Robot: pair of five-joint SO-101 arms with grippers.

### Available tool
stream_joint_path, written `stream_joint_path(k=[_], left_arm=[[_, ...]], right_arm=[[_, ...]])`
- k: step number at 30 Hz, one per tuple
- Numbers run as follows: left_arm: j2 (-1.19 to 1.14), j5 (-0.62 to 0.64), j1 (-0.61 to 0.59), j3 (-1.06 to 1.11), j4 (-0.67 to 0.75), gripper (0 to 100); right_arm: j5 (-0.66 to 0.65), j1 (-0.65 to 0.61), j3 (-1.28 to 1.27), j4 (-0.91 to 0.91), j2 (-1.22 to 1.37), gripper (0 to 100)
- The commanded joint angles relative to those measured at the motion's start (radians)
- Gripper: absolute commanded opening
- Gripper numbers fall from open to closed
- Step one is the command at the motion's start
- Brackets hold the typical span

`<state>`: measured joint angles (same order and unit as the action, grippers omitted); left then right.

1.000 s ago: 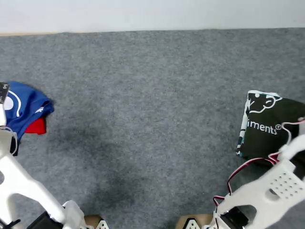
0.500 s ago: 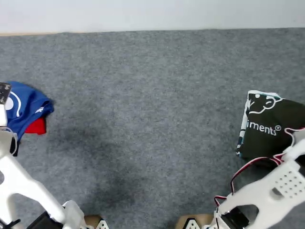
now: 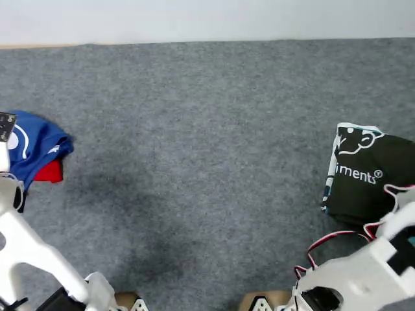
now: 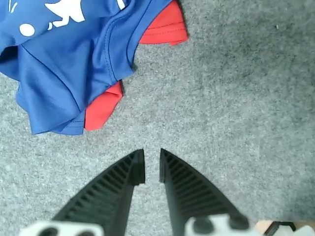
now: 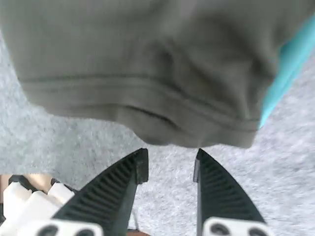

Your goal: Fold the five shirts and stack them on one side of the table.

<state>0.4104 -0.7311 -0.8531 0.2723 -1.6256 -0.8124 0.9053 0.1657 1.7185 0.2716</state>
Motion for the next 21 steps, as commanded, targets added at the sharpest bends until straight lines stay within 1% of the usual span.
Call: stream_joint_path(k=[1,5,9,15,19,21], left_arm=[[0.028,-0.011,0.006,-0.008,0.012,6],[0.023,-0.011,0.006,-0.008,0.015,6],[0.021,-0.011,0.006,-0.004,0.015,6],[0.028,-0.012,0.006,-0.007,0.011,6],[0.028,-0.012,0.006,-0.007,0.011,6],[0.028,-0.012,0.006,-0.005,0.011,6]], right_arm=[[-0.054,0.064,-0.014,-0.079,-0.062,16.5],[-0.103,0.096,-0.015,-0.137,-0.061,16.5],[-0.103,0.091,-0.012,-0.17,-0.001,16.3],[-0.098,0.082,-0.011,-0.266,0.082,16.3],[-0.098,0.077,-0.009,-0.338,0.088,16.3],[-0.097,0.076,0.008,-0.344,0.065,16.3]])
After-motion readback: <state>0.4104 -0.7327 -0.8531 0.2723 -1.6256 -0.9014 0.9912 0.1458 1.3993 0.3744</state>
